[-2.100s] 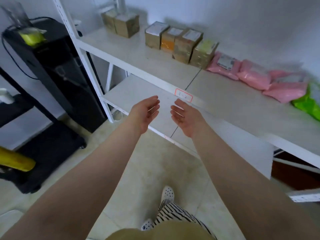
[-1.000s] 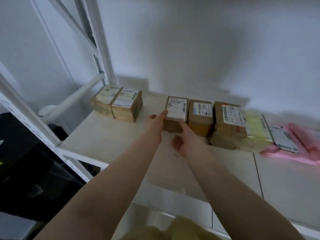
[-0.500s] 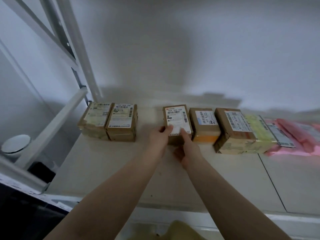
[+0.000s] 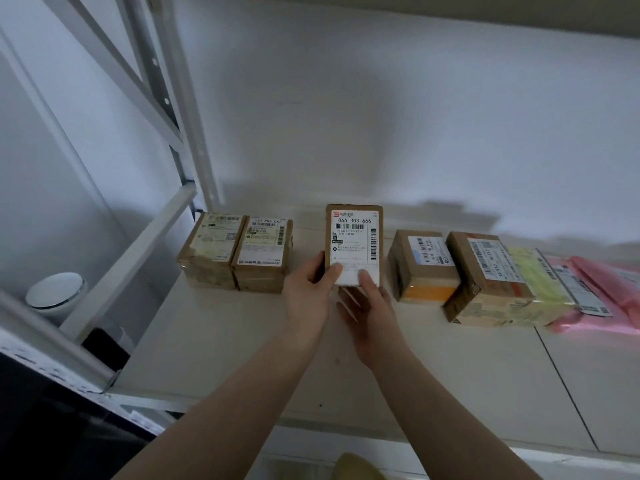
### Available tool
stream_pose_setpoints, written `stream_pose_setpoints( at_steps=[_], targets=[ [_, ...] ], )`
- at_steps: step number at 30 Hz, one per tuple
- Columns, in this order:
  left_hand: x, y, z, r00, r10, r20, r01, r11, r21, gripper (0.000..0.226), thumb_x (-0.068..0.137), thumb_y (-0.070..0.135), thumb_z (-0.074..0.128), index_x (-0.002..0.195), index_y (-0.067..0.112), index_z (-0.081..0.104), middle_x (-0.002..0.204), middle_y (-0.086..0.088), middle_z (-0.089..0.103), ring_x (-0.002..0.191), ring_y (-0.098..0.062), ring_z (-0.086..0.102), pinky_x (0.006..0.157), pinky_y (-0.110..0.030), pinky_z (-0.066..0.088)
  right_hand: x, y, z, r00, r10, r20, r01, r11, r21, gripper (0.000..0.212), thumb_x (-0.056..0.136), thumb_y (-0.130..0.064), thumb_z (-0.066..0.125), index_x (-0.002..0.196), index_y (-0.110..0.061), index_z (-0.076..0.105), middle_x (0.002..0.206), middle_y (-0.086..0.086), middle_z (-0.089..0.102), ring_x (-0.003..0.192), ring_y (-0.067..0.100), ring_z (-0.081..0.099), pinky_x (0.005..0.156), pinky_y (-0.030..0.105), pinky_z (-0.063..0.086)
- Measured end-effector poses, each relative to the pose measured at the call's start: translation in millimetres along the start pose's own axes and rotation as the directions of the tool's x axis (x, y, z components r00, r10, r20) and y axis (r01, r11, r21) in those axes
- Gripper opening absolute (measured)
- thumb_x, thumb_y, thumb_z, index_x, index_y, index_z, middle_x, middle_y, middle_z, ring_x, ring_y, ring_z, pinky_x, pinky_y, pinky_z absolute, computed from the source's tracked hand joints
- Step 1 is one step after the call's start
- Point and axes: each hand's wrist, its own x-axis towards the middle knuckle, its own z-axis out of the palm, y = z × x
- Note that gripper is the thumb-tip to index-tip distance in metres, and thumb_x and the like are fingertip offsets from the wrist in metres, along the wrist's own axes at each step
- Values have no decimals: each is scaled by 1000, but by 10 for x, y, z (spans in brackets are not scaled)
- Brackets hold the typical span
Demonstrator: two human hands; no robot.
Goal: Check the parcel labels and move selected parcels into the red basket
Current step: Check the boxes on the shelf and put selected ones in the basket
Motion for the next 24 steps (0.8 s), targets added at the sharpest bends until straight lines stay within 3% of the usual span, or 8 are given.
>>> stream_pose_setpoints(
  at_steps=[8,14,17,21,24],
  targets=[
    [-26,96,-66,999,39,-13,-38,999,7,29,90,5,64,112,23,71,95,14,74,92,0,71,78,-14,53,-58,-8,79,1000,9,12,-9,1000,24,53,89,-32,70,137,-23,49,122,7,71,108,19,69,81,33,54],
    [-8,118,-104,998,69,13,-69,997,31,32,90,7,64,96,38,70,91,17,75,93,-4,72,82,-21,56,-60,-6,101,1000,-19,-6,19,1000,-7,42,89,-28,71,127,-15,60,122,5,71,118,20,63,89,32,53],
    [11,122,-127,998,69,16,-69,996,58,28,90,10,65,97,35,71,93,15,76,92,-4,72,83,-24,56,-42,-10,134,996,-86,-14,86,996,-7,41,90,-22,70,128,-10,59,124,8,70,119,21,62,95,31,50],
    [150,147,-231,997,69,-34,-58,965,255,25,89,26,66,112,20,73,105,5,75,96,-7,70,91,-34,56,18,-40,202,995,-96,-17,96,995,37,48,89,-19,70,134,-11,54,124,9,70,116,22,66,105,35,49],
    [353,275,-448,975,138,-176,-53,906,419,38,88,36,66,123,19,67,118,3,69,110,-12,63,97,-27,47,92,-78,271,997,-11,-79,11,1000,2,41,88,-23,72,125,-13,60,118,9,72,109,23,69,102,39,51]
  ],
)
